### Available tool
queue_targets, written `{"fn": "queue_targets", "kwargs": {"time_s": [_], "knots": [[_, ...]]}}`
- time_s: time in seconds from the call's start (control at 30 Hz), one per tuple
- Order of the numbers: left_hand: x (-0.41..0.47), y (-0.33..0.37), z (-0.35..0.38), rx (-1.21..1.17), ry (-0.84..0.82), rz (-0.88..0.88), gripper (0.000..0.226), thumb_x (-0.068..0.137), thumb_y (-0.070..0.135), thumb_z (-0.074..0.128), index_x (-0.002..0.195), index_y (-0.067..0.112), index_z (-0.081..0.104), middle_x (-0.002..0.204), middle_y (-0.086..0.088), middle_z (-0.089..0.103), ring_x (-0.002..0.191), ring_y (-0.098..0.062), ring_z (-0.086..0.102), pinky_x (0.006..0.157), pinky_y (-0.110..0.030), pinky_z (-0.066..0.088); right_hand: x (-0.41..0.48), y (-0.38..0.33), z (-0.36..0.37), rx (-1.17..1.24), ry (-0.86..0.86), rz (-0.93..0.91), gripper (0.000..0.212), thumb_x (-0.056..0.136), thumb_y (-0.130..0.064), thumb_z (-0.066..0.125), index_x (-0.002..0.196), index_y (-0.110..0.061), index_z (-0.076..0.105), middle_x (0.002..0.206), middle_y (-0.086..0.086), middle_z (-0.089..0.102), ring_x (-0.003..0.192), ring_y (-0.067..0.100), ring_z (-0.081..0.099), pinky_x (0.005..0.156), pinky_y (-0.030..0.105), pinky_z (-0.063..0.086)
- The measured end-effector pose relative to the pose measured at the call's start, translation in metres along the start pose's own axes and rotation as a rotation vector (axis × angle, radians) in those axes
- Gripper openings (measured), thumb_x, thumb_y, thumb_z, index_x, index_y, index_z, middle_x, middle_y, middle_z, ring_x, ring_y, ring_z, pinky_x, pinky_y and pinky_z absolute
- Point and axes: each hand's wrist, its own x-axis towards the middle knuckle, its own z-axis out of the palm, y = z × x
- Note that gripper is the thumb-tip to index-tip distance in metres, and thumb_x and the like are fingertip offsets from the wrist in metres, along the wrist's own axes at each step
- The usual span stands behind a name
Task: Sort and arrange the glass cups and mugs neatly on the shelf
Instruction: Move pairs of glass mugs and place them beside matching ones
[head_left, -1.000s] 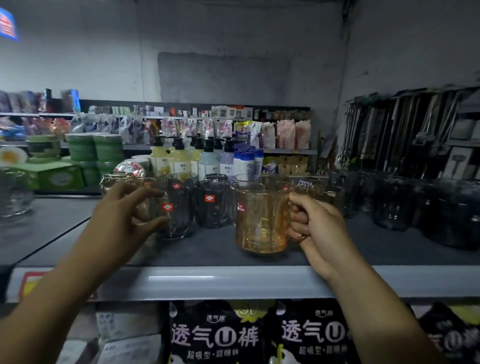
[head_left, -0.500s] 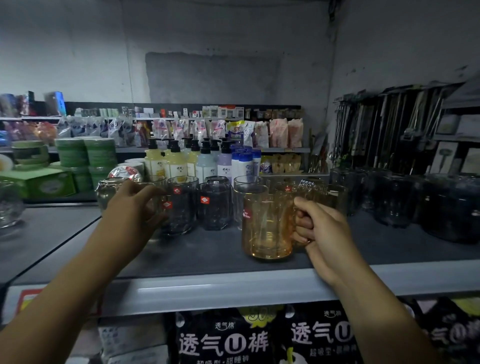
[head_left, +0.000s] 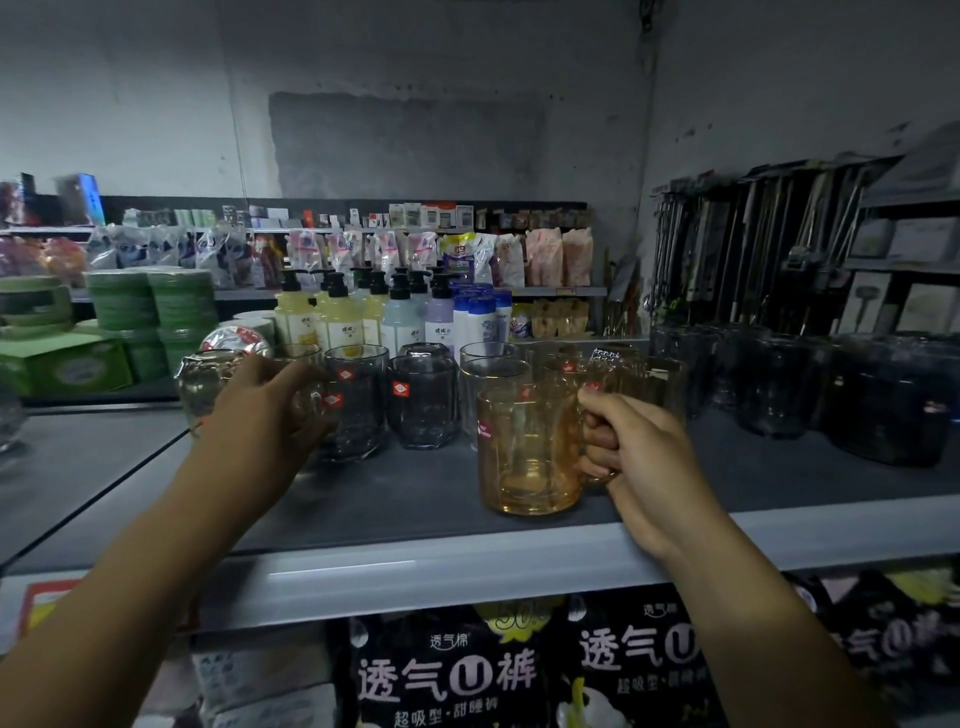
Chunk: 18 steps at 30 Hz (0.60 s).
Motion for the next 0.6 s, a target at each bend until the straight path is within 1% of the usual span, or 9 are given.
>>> {"fn": "queue_targets", "kwargs": {"time_s": [0.17, 0.23, 0.27, 0.3, 0.33, 0.4, 0.47, 0.53, 0.6], "knots": [[-0.011, 0.025, -0.010, -0.007, 0.033, -0.009, 0.047, 0.083, 0.019, 0.080, 0.125, 0.015, 0.061, 0.115, -0.014, 0.052, 0.083, -0.035, 0.064, 0.077, -0.048, 0.059, 0.000, -0.001, 0.000, 0.024, 0.005, 0.006, 0.035, 0.100, -0.014, 0.058, 0.065, -0.014, 0.056, 0.048, -0.010, 0.039, 0.046, 0.007, 0.032, 0.052, 0.028, 0.022], [-0.017, 0.051, -0.015, -0.103, 0.109, 0.071, 0.038, 0.086, 0.021, 0.077, 0.120, 0.013, 0.062, 0.111, -0.009, 0.054, 0.083, -0.018, 0.061, 0.077, -0.034, 0.056, -0.001, -0.003, 0.000, 0.052, 0.004, 0.008, 0.035, 0.100, -0.012, 0.058, 0.065, -0.013, 0.057, 0.048, -0.010, 0.040, 0.044, 0.006, 0.033, 0.054, 0.029, 0.020], [-0.020, 0.066, -0.016, -0.189, 0.115, 0.104, 0.036, 0.086, 0.024, 0.076, 0.118, 0.014, 0.064, 0.108, -0.005, 0.056, 0.084, -0.007, 0.059, 0.078, -0.022, 0.052, -0.001, -0.005, -0.001, 0.071, 0.001, 0.008, 0.035, 0.100, -0.012, 0.057, 0.065, -0.013, 0.057, 0.048, -0.010, 0.041, 0.042, 0.005, 0.033, 0.054, 0.029, 0.020], [-0.022, 0.082, -0.016, -0.290, 0.079, 0.111, 0.039, 0.085, 0.031, 0.076, 0.119, 0.017, 0.063, 0.107, 0.000, 0.059, 0.087, 0.000, 0.058, 0.080, -0.015, 0.050, -0.001, -0.007, -0.002, 0.088, 0.001, 0.008, 0.034, 0.100, -0.011, 0.057, 0.066, -0.012, 0.057, 0.048, -0.009, 0.041, 0.041, 0.004, 0.034, 0.053, 0.029, 0.019], [-0.025, 0.097, -0.014, -0.396, 0.007, 0.086, 0.048, 0.082, 0.042, 0.076, 0.124, 0.021, 0.061, 0.110, 0.004, 0.062, 0.093, 0.002, 0.061, 0.083, -0.015, 0.050, -0.001, -0.008, -0.003, 0.103, 0.001, 0.006, 0.035, 0.100, -0.011, 0.056, 0.065, -0.012, 0.057, 0.047, -0.009, 0.041, 0.040, 0.003, 0.034, 0.052, 0.027, 0.020], [-0.029, 0.124, -0.006, -0.571, -0.174, -0.013, 0.074, 0.074, 0.061, 0.074, 0.138, 0.031, 0.051, 0.122, 0.015, 0.064, 0.108, 0.001, 0.063, 0.093, -0.022, 0.051, -0.003, -0.012, -0.009, 0.141, -0.005, -0.004, 0.037, 0.100, -0.011, 0.056, 0.064, -0.013, 0.057, 0.047, -0.008, 0.039, 0.039, 0.003, 0.033, 0.048, 0.024, 0.021], [-0.031, 0.145, 0.002, -0.725, -0.316, -0.097, 0.089, 0.067, 0.067, 0.074, 0.145, 0.039, 0.042, 0.126, 0.024, 0.063, 0.116, 0.006, 0.061, 0.098, -0.021, 0.049, -0.007, -0.017, -0.020, 0.172, -0.021, -0.009, 0.035, 0.100, -0.013, 0.057, 0.065, -0.013, 0.056, 0.050, -0.006, 0.036, 0.039, 0.004, 0.031, 0.045, 0.023, 0.022], [-0.031, 0.166, 0.008, -0.874, -0.386, -0.123, 0.088, 0.067, 0.066, 0.077, 0.145, 0.042, 0.044, 0.122, 0.030, 0.065, 0.116, 0.011, 0.060, 0.097, -0.018, 0.050, -0.012, -0.025, -0.037, 0.184, -0.033, -0.008, 0.034, 0.100, -0.014, 0.057, 0.066, -0.013, 0.056, 0.050, -0.006, 0.036, 0.040, 0.005, 0.031, 0.045, 0.023, 0.022], [-0.032, 0.192, 0.010, -0.968, -0.437, -0.125, 0.080, 0.069, 0.062, 0.081, 0.140, 0.040, 0.050, 0.120, 0.027, 0.067, 0.113, 0.008, 0.063, 0.094, -0.021, 0.055, -0.019, -0.035, -0.059, 0.204, -0.048, -0.002, 0.033, 0.099, -0.014, 0.057, 0.066, -0.013, 0.055, 0.051, -0.005, 0.035, 0.041, 0.005, 0.031, 0.047, 0.025, 0.021]]}}
